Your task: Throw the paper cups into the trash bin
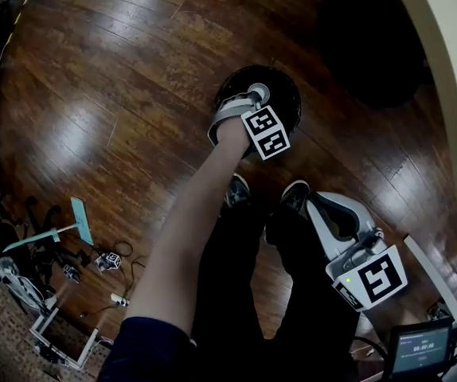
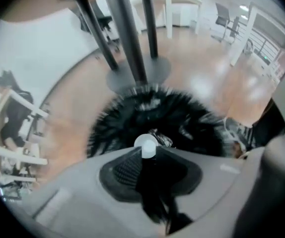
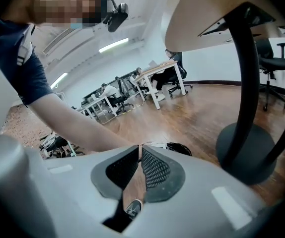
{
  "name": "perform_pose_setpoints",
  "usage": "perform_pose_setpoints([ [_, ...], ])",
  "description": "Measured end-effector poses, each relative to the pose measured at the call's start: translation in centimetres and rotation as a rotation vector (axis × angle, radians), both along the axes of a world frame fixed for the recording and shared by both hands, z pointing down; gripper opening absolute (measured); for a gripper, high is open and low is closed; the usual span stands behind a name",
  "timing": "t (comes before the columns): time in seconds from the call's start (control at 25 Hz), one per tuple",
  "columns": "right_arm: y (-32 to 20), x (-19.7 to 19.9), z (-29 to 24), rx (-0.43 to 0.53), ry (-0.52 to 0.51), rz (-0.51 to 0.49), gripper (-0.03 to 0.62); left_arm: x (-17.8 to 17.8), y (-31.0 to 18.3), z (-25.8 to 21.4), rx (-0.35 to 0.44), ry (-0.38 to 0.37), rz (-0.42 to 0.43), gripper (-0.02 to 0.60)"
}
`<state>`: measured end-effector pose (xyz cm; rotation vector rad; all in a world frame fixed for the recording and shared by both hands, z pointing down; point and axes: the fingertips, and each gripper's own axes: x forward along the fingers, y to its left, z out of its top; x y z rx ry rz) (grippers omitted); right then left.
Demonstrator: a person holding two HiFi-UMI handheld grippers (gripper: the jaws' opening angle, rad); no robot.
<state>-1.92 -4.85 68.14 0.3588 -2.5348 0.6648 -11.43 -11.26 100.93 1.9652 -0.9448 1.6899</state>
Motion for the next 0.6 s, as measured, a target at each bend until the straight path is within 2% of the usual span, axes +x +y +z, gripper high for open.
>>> perform_pose_setpoints([
  [0.12, 1.5, -0.6, -1.4, -0.029, 0.028, -0.035, 0.025, 0.3, 1.2, -6.3, 0.09, 0.055, -0.034, 0.08],
  [0.2, 2.6, -0.6, -2.4, -0.046, 0.058, -0.061, 0.025, 0.6, 2.5, -10.9, 0.123, 0.103, -0.069, 0.069],
  [0.28, 3.4, 0.1, -2.4, -0.048, 0.094, -0.079, 0.025, 0.8, 4.0, -14.4, 0.135, 0.138, -0.118, 0.054],
  [0.48, 4.6, 2.5, 0.7, -0.031, 0.151, -0.082, 0.025, 1.1, 7.7, -18.0, 0.152, 0.211, -0.298, 0.046],
  [0.6, 3.8, 3.3, -3.5, -0.01, 0.165, -0.048, 0.025, 1.4, 8.7, -25.3, 0.196, 0.257, -0.373, 0.041],
])
